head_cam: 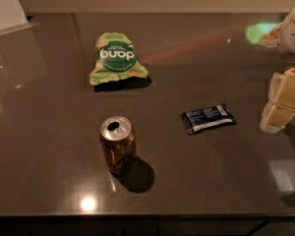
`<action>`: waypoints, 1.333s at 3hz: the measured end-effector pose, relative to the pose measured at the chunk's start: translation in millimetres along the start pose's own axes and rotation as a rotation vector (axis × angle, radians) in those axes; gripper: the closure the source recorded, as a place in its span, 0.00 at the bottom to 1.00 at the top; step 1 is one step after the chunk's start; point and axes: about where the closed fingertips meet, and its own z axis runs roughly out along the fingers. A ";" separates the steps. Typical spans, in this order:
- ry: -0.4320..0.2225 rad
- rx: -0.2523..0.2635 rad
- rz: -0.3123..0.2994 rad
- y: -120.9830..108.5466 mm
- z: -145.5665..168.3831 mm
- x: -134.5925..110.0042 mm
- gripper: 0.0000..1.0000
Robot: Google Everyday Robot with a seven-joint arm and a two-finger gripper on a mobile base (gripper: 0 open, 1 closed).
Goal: Pick green rice chip bag
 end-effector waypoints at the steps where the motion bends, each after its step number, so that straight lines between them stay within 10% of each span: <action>1: 0.000 0.001 -0.003 -0.6 -1.3 -1.0 0.00; 4: -0.151 0.001 0.058 -63.8 18.2 -56.0 0.00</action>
Offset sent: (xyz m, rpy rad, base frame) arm 0.0380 0.0287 0.0053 0.0552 0.0161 0.0570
